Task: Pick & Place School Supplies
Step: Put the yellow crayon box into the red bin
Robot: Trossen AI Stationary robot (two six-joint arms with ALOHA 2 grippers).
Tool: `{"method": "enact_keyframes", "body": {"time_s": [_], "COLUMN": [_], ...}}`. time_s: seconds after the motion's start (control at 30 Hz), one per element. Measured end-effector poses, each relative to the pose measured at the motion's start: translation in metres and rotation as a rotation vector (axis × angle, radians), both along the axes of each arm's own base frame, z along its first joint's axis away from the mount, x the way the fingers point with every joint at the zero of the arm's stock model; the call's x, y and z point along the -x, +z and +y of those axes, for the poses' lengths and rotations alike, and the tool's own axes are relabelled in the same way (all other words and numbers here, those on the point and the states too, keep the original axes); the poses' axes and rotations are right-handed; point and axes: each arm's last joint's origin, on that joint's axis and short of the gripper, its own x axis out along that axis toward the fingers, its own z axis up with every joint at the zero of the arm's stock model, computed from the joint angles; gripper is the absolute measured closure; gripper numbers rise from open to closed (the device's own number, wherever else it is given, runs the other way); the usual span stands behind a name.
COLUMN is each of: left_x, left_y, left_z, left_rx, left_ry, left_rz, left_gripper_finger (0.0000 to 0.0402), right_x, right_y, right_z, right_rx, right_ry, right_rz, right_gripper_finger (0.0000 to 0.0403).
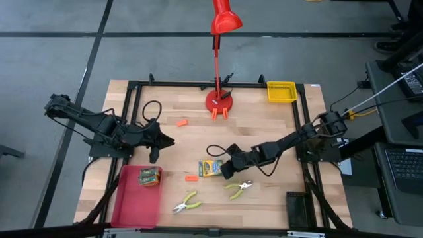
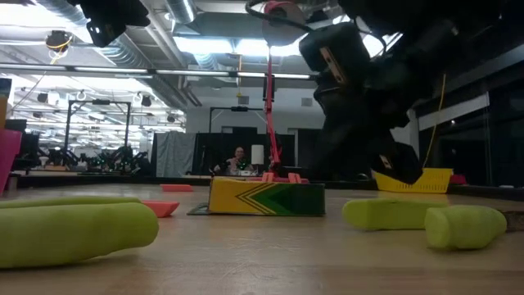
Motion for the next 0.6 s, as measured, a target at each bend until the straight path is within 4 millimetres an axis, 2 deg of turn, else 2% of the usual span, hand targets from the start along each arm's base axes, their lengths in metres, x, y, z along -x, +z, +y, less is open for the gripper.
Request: {"method": "enact_keyframes", "body": {"time_s": [0.6], "left_x": [-0.0004], "left_y": [0.0007], "left_z": [0.0], "left_rx": [0.001], "left_ry": [0.001], "left_rz": [-0.008], "left_gripper_finger": [0.0344], "right_x": [0.0], "right_y": [-0.0058], "right_z": [-0.0026], "right_rx": [0.012], "right_ry": [-0.011], "right_rz": [0.03], "right_gripper_finger": [0.0403]}}
